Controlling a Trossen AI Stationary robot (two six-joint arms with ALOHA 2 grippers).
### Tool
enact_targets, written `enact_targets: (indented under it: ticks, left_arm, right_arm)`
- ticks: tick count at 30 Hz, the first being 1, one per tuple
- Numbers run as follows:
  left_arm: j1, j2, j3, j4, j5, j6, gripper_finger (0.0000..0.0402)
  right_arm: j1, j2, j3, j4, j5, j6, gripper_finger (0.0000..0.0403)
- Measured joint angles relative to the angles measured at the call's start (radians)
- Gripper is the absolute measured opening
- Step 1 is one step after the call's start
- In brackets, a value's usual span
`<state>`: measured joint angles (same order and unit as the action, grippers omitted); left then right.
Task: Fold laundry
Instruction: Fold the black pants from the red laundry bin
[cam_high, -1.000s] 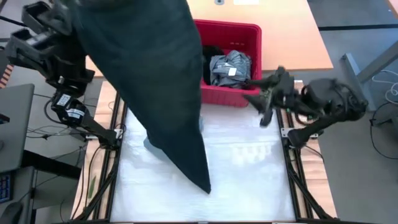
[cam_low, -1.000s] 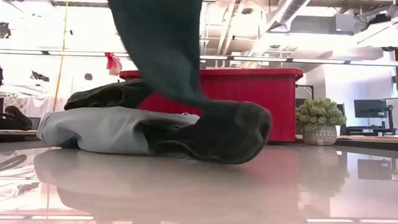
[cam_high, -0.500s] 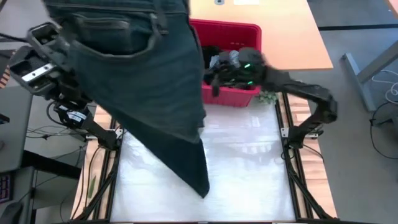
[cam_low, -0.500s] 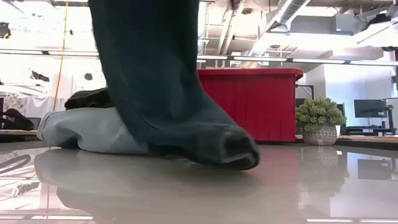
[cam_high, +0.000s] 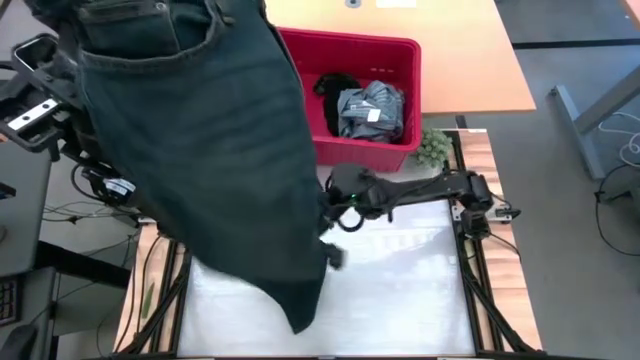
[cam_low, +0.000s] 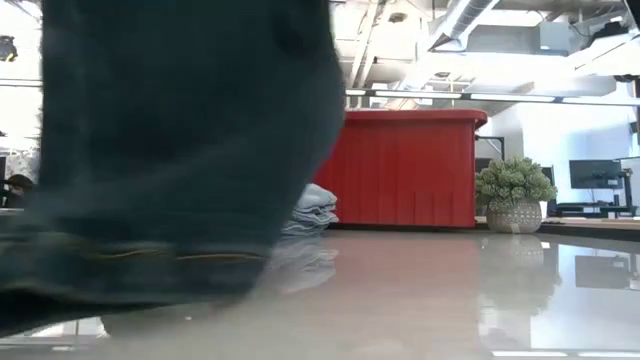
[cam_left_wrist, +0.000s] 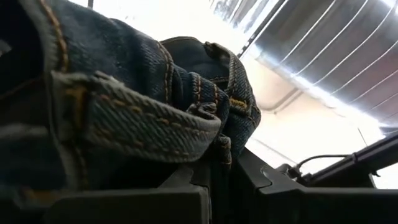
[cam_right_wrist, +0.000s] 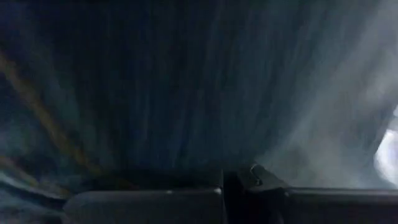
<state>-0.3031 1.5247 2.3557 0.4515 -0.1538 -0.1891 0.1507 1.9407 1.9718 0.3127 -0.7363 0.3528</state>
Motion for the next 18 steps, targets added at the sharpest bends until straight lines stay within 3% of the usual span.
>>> enact_targets:
  ticks: [3, 7, 10, 12, 15, 18]
  left_arm:
    - [0.0, 0.0, 0.0, 0.008, 0.004, -0.001, 0.0008]
    - [0.0, -0.002, 0.0, 0.023, 0.018, -0.001, 0.0008]
    - [0.0, -0.003, 0.0, 0.037, 0.017, 0.008, 0.0008]
    - [0.001, -0.003, 0.0, 0.044, 0.014, 0.013, 0.0008]
    - [0.001, -0.003, 0.0, 0.044, 0.01, 0.042, 0.0008]
    - [0.001, -0.003, 0.0, 0.042, 0.008, 0.048, 0.0008]
  right_arm:
    - [0.007, 0.007, 0.159, 0.001, -0.249, 0.063, 0.0016]
    - [-0.011, 0.01, 0.373, -0.006, -0.398, 0.193, 0.0019]
    - [-0.058, -0.075, 0.325, 0.148, -0.363, 0.292, 0.0022]
    - [-0.107, -0.142, 0.308, 0.157, -0.328, 0.325, 0.0019]
    - [-0.168, -0.22, 0.298, -0.063, -0.312, 0.268, 0.0016]
    - [-0.197, -0.254, 0.292, -0.476, -0.27, 0.067, 0.0018]
